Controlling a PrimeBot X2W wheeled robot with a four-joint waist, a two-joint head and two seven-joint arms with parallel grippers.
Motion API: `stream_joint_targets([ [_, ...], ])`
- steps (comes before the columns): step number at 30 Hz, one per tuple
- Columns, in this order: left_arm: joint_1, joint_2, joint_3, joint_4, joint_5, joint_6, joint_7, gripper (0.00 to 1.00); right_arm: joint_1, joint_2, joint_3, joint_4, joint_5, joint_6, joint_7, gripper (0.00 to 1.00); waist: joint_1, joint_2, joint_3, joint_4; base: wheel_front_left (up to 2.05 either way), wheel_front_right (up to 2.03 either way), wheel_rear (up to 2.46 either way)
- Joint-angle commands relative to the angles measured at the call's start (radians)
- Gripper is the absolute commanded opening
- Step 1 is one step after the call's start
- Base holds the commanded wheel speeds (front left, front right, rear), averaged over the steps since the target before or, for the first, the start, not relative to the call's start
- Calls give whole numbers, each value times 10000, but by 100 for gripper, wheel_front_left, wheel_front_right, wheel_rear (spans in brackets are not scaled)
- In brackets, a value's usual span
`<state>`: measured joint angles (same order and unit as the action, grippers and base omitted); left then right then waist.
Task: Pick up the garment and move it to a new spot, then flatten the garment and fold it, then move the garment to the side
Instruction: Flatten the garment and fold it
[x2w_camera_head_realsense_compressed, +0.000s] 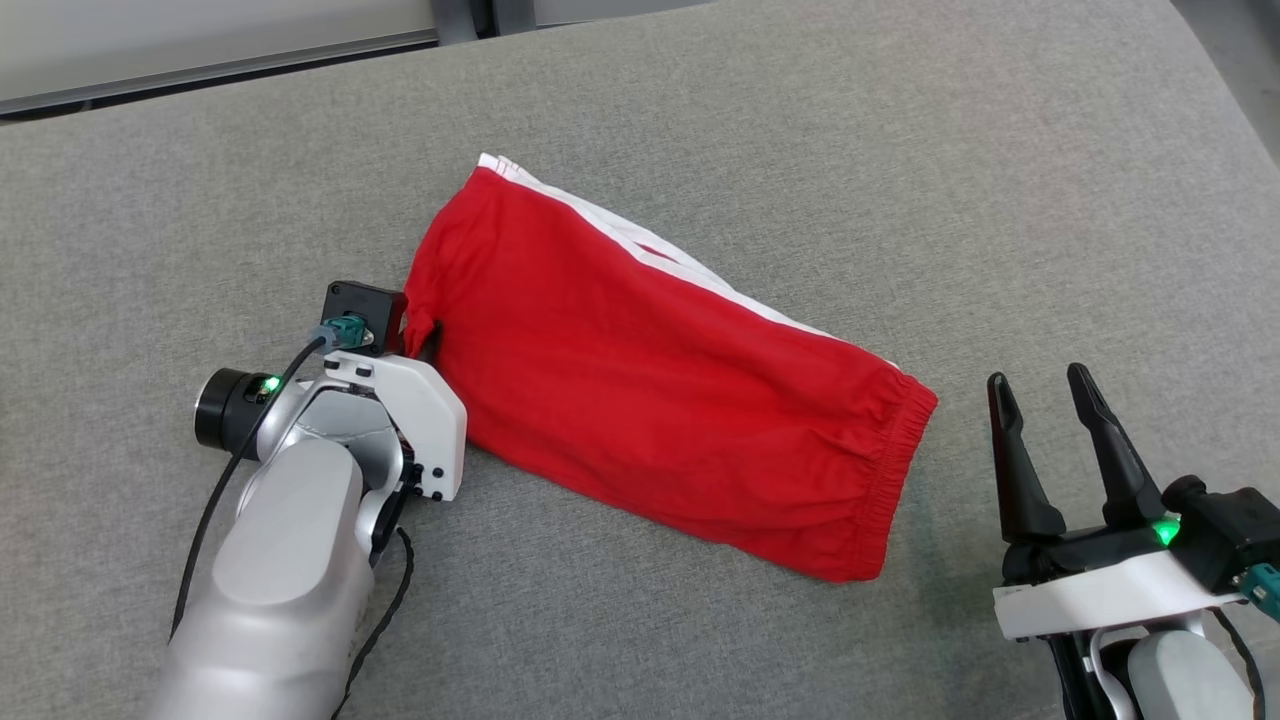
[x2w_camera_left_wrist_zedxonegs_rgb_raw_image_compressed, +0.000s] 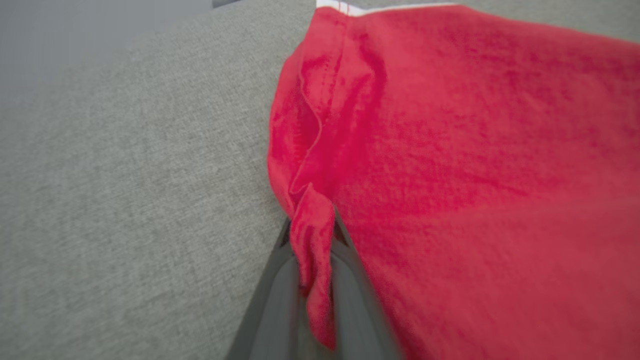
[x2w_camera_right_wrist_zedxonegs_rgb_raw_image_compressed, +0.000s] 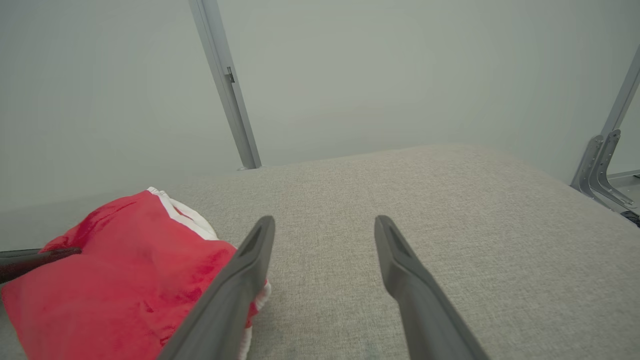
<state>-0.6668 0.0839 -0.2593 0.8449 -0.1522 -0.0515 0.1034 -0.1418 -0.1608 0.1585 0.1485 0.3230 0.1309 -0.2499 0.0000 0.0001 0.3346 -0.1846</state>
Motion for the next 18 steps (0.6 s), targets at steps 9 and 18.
stream_joint_targets([
  [9, 1447, 154, 732, -857, -778, 707, -363, 0, -133, -144, 35, -40, -15, -3, -53, 100, 0, -1, -149, 582, 0, 0, 0],
  [18, 4521, -130, 1495, -2623, -2147, 1361, -625, 0, 192, -436, -85, -45, -33, -3, 261, 100, 0, -1, -660, 1544, 0, 0, 0],
])
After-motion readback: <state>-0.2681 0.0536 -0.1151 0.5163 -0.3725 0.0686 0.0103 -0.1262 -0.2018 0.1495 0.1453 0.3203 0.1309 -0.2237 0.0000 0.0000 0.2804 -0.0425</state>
